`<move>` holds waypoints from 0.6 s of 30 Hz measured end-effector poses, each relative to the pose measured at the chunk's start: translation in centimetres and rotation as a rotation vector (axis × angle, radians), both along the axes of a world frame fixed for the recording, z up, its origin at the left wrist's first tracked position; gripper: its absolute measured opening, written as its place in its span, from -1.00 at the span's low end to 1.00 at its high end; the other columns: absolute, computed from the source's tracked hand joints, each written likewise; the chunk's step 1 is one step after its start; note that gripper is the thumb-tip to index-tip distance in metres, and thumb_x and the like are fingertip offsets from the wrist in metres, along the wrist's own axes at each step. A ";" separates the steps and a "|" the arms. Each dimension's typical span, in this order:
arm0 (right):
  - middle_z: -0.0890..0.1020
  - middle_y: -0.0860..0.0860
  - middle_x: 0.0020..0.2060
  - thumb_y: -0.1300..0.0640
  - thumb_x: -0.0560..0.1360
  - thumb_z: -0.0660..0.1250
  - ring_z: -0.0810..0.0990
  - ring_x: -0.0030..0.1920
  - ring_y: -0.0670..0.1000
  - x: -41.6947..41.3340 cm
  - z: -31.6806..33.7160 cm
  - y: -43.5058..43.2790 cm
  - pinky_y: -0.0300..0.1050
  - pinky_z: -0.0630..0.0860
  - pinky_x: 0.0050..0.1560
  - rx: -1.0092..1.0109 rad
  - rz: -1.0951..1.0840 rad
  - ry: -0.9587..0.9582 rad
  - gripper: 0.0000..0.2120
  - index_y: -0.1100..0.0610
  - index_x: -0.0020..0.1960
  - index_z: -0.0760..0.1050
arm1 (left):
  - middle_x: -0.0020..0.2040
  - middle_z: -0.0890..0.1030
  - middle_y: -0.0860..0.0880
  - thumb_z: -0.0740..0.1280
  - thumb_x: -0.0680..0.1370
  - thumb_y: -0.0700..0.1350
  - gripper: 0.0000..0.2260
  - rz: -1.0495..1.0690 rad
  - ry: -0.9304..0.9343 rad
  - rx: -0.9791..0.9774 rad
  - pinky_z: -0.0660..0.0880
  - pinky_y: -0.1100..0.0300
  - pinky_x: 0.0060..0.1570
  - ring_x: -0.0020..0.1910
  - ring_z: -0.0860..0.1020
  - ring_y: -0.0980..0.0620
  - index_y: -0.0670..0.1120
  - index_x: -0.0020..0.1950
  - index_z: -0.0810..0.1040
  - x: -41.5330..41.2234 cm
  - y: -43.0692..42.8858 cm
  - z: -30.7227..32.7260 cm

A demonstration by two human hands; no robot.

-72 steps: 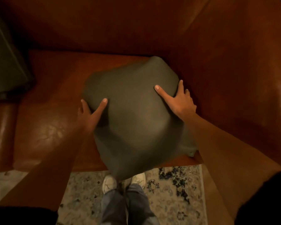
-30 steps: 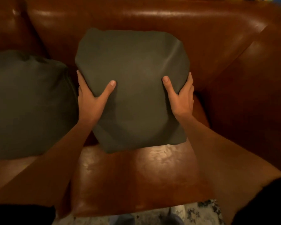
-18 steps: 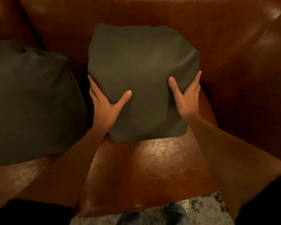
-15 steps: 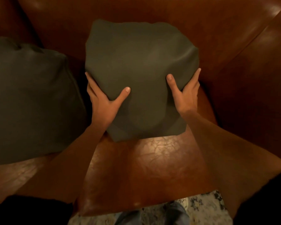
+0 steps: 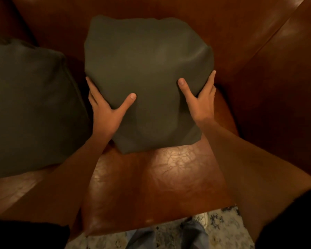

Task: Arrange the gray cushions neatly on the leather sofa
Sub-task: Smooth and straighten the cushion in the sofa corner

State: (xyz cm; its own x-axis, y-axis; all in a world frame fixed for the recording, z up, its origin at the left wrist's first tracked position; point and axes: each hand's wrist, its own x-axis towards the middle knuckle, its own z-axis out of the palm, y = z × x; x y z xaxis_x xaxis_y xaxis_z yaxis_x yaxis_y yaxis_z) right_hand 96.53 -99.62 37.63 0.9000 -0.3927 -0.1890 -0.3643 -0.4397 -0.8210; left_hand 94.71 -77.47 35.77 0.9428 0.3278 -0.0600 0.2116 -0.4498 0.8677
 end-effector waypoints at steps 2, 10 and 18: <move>0.06 0.09 0.51 -0.38 0.34 0.31 0.08 0.49 0.10 0.1 0.2 -0.3 0.00 0.07 0.46 0.000 0.000 -0.005 0.04 0.00 0.55 -0.22 | 0.53 0.01 -0.09 0.42 0.34 0.24 0.04 0.003 -0.016 -0.025 -0.07 0.59 0.15 0.47 0.08 0.05 -0.05 0.53 -0.21 0.0 -0.4 0.3; 0.03 0.07 0.51 -0.38 0.36 0.28 0.09 0.50 0.09 -0.1 0.2 -3.1 0.01 0.09 0.47 0.022 0.015 0.043 0.01 -0.02 0.54 -0.23 | 0.53 0.01 -0.07 0.42 0.35 0.23 0.01 -0.057 -0.011 -0.069 0.02 0.39 0.26 0.47 0.09 0.06 0.02 0.53 -0.21 0.5 -2.7 0.1; -0.05 0.03 0.53 -0.40 0.32 0.31 0.00 0.52 0.06 0.2 -0.1 -3.2 0.04 0.01 0.50 0.083 0.008 0.051 0.05 -0.08 0.53 -0.26 | 0.52 0.01 -0.09 0.41 0.34 0.25 0.02 -0.051 -0.006 -0.056 0.01 0.28 0.30 0.47 0.06 0.04 0.06 0.52 -0.23 0.5 -2.4 -0.2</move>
State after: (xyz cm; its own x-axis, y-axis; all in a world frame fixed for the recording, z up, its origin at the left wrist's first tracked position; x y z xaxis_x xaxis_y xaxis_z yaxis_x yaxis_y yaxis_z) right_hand 96.72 -102.79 37.56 0.8916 -0.3661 -0.2665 -0.4032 -0.3739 -0.8352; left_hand 95.25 -79.88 35.53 0.9586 0.2757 -0.0709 0.1841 -0.4102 0.8932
